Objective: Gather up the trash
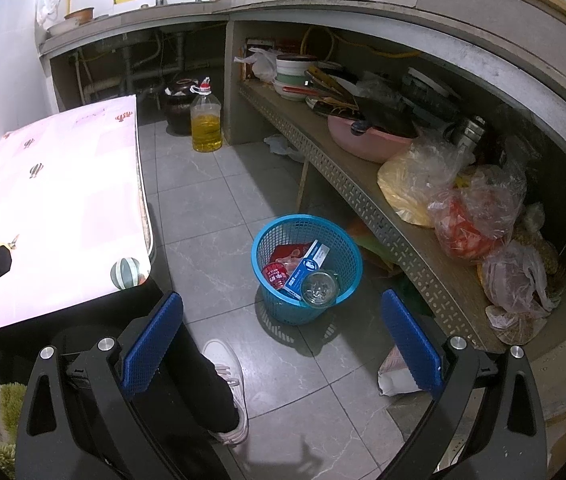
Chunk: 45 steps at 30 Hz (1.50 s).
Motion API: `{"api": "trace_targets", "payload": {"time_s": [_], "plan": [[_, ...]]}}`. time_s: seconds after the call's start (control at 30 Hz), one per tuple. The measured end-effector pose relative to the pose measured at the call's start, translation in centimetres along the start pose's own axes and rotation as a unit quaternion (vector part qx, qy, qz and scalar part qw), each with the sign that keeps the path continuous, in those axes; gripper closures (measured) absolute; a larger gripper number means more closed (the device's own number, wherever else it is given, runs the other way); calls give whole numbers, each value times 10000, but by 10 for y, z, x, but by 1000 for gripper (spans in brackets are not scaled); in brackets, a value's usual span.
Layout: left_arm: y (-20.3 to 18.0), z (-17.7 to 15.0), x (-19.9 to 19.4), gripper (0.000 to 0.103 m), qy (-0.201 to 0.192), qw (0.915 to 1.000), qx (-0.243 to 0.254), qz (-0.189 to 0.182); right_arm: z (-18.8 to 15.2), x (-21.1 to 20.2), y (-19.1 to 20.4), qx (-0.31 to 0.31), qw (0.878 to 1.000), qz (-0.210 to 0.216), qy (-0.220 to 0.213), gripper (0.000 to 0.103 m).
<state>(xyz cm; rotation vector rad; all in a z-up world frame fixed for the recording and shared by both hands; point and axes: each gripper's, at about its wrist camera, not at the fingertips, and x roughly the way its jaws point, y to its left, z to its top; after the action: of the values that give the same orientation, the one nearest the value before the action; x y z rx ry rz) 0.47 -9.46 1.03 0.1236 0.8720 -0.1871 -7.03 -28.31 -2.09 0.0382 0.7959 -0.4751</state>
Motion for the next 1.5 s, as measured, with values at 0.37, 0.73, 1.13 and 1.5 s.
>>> {"api": "trace_targets", "payload": {"time_s": [0.37,0.73,1.13,1.5], "plan": [[2,-1,2,9,22,10000,-16,5,0,0,-1,-5,10000,0,0,7],[1,-1,1,9,54,10000,-32,9,0,0,-1,-5,10000,0,0,7],[1,0,2,9,59,10000,-38,6,0,0,0,0,10000,1,5,7],[1,0,1,9,66,10000,-51,6,0,0,0,0,10000,1,2,7]]}}
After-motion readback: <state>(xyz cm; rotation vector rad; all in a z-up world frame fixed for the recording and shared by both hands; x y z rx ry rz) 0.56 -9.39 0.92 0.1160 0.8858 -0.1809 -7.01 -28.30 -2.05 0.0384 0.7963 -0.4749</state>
